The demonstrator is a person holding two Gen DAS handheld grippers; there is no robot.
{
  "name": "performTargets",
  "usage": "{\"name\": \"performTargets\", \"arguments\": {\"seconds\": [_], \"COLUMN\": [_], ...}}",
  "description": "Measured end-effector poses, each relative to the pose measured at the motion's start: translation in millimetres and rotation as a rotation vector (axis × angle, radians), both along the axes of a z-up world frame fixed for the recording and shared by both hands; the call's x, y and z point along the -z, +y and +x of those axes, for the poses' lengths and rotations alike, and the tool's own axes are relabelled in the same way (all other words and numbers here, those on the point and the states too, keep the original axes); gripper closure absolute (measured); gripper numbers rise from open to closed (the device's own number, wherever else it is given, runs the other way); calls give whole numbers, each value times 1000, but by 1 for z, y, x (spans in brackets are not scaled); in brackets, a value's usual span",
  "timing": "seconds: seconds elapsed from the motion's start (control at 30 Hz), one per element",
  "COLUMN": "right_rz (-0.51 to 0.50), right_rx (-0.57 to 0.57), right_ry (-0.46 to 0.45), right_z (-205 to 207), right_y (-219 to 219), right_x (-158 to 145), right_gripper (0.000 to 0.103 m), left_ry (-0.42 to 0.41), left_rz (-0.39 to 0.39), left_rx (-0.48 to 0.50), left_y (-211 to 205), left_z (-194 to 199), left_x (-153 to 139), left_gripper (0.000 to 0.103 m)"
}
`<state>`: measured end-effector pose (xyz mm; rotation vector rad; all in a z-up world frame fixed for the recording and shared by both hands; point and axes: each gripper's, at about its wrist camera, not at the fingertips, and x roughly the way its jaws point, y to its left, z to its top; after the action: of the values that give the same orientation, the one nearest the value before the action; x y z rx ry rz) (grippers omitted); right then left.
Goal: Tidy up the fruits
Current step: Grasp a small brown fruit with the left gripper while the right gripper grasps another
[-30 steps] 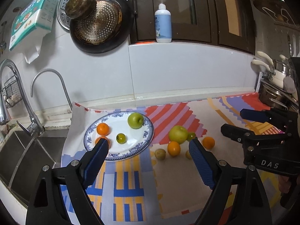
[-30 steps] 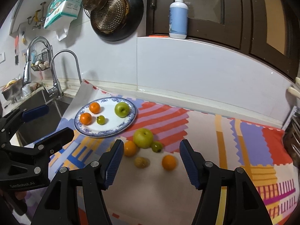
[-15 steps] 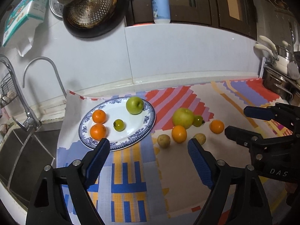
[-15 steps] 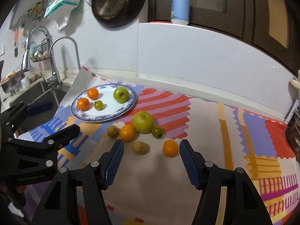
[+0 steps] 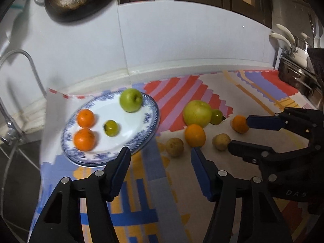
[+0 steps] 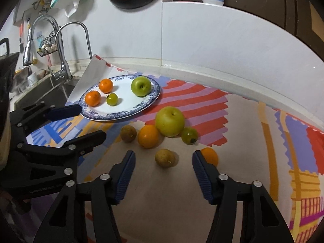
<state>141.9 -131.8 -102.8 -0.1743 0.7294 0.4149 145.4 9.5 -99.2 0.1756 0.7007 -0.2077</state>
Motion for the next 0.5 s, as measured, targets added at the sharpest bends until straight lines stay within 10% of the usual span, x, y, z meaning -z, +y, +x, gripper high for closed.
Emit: {"name": "performTargets", "arguments": {"seconds": [0.5], "right_rz": [41], "right_rx": [-5], "right_ry": [79], "right_z": [20], "right_y": [0], "right_x": [20], "right_gripper": [65], "left_ry": [66], "left_rz": [-27], "left_rx": [56], "left_y": [-11], "left_z": [30], "left_x": [18], "left_gripper": [63]}}
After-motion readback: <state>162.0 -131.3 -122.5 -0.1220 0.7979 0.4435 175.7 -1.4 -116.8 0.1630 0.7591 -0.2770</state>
